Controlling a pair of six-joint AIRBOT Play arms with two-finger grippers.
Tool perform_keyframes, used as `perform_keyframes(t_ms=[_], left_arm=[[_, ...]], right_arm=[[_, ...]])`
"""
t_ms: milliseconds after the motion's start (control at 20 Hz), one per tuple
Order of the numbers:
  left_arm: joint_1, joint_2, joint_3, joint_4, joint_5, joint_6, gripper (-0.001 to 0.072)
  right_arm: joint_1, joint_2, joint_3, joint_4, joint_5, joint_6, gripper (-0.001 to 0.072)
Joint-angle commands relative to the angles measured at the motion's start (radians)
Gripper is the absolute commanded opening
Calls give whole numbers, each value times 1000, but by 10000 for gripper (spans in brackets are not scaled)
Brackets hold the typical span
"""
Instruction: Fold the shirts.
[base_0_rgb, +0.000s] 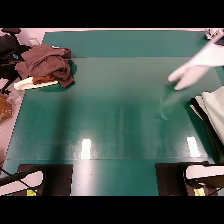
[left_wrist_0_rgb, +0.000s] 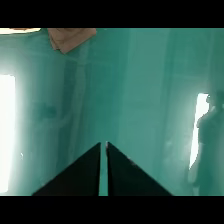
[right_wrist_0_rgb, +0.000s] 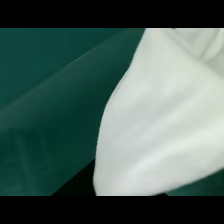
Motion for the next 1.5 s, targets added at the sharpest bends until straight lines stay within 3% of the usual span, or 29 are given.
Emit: perform_keyframes(t_ms=[0, 350, 750, 1050, 1450], left_arm=[[0, 0, 0, -12, 3, -11, 74], [0, 0, 0, -13, 2, -15, 73], [0, 0, 0, -12, 3, -14, 73], [0, 0, 0, -13, 9, -14, 73], [0, 0, 0, -12, 11, 12, 73]], right_arm=[[-205, 32, 9, 68, 73, 4, 22], [-399, 113, 9, 75, 155, 2, 21], [-441, 151, 9, 44, 328, -2, 22], [-441, 168, -15, -113, 435, 64, 23], [-446, 216, -330, -512, 418, 106, 24]])
